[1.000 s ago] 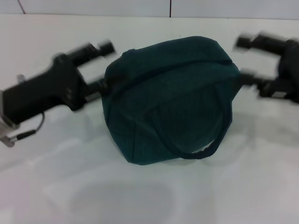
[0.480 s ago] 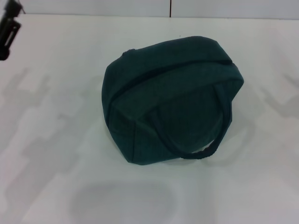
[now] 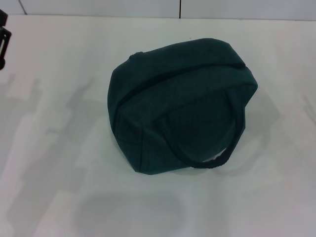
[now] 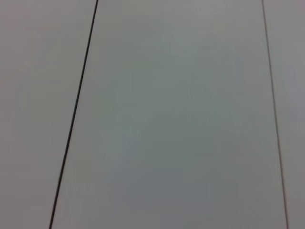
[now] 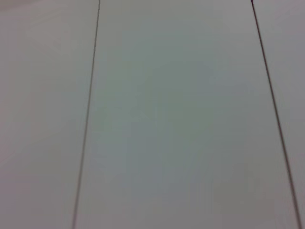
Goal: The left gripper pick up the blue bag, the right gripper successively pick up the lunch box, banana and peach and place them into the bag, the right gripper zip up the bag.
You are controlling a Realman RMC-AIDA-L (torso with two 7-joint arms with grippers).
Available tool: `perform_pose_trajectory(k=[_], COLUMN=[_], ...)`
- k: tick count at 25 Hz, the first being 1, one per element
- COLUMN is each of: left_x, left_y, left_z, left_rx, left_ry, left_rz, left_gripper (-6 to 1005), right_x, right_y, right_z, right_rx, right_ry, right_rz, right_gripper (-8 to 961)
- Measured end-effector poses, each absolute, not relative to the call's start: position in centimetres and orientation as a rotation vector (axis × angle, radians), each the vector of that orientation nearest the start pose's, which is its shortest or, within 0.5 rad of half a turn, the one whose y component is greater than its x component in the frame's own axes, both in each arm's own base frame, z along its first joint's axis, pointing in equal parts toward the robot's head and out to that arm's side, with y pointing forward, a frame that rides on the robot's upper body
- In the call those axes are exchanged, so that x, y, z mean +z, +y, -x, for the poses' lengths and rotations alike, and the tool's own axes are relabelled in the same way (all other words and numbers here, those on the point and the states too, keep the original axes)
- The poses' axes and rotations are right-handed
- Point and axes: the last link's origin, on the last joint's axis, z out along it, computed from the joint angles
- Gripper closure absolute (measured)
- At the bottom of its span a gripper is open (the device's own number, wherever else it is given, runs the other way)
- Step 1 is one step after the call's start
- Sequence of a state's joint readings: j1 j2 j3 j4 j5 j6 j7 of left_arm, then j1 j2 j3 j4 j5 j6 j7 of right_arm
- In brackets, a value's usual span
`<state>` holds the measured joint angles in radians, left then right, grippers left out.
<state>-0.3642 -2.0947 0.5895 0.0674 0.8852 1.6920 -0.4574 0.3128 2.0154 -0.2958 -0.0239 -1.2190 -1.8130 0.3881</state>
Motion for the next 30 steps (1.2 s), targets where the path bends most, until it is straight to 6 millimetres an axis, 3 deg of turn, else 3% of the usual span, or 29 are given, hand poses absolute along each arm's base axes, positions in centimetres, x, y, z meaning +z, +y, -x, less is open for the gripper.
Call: perform_pose_trajectory(k=[9, 16, 30], left_x=[2.6, 1.5, 1.5], left_y=[27.8, 28.3, 28.4], left_z=[31.8, 31.6, 32.0], left_rx=[-1.046, -0.957, -0.93], left_ry=[-0.355, -0.332, -0.353], left_rz=[1.47, 1.479, 1.451], left_gripper=[319, 317, 316], right_x=[6.3, 6.1, 5.8], right_y=[24.7, 24.9, 25.2], right_z=[-33.9, -34.0, -33.6], right_rx=[1.014, 1.005, 0.952], right_ry=[0.245, 0.272, 0.215], right_rz=[1.344, 1.338, 1.356], right_gripper=[151, 151, 151])
